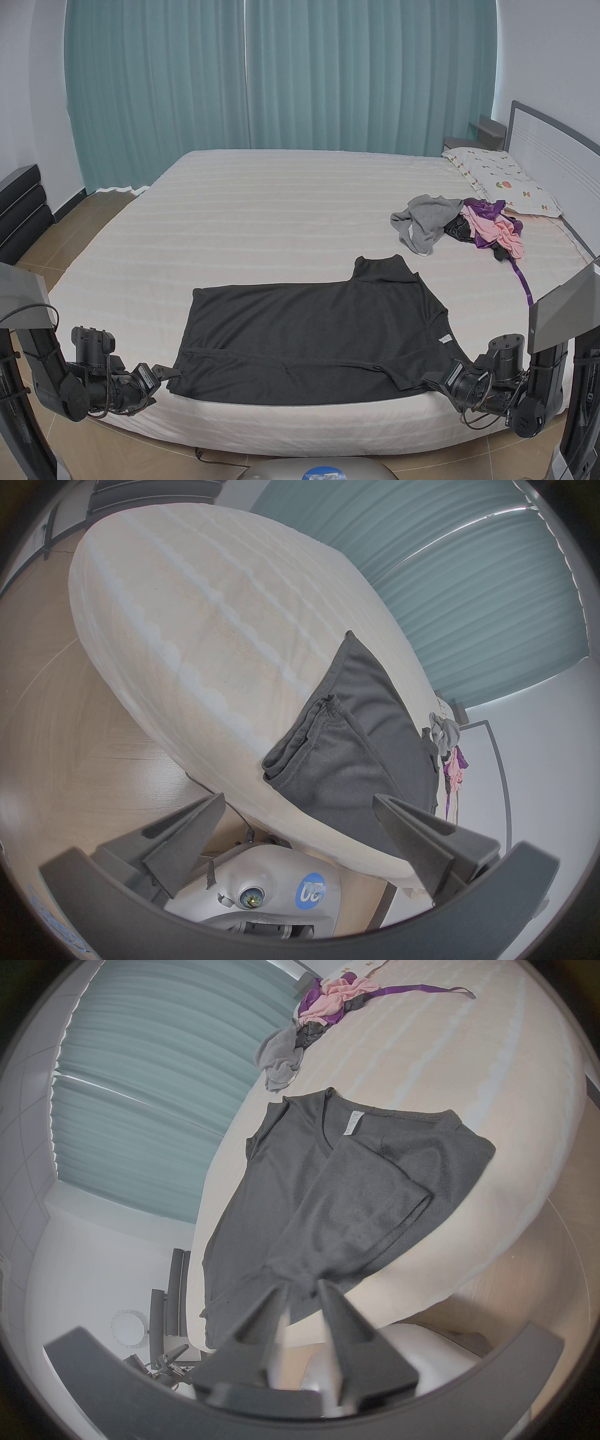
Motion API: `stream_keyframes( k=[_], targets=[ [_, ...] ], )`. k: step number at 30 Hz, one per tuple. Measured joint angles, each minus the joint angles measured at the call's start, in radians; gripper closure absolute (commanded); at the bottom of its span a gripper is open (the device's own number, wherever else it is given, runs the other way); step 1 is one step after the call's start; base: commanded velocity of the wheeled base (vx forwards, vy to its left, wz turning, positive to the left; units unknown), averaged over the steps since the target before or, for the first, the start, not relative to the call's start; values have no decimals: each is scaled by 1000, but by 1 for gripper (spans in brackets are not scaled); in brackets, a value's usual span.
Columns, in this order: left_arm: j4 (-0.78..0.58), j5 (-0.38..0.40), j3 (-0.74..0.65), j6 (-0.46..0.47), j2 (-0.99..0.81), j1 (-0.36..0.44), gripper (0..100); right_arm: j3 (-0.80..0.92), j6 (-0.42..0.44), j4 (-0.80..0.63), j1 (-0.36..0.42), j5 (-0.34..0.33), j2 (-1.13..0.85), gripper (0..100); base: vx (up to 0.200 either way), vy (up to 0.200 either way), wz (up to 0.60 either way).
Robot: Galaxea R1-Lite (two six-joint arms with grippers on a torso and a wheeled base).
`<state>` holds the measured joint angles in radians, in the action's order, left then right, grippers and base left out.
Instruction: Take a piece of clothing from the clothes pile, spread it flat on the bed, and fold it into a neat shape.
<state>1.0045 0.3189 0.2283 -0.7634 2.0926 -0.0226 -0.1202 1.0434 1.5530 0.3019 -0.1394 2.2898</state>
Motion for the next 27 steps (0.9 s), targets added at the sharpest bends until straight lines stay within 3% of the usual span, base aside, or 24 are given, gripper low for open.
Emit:
stream_keyframes(
  k=[13, 27],
  targets=[
    [0, 0, 1, 0, 0, 0, 0, -6, -64, 0, -113, -16, -53, 0, 0, 0, 0],
    [0, 0, 1, 0, 0, 0, 0, -99, -166, 0, -222, -102, 47, 0, 0, 0, 0]
  ],
)
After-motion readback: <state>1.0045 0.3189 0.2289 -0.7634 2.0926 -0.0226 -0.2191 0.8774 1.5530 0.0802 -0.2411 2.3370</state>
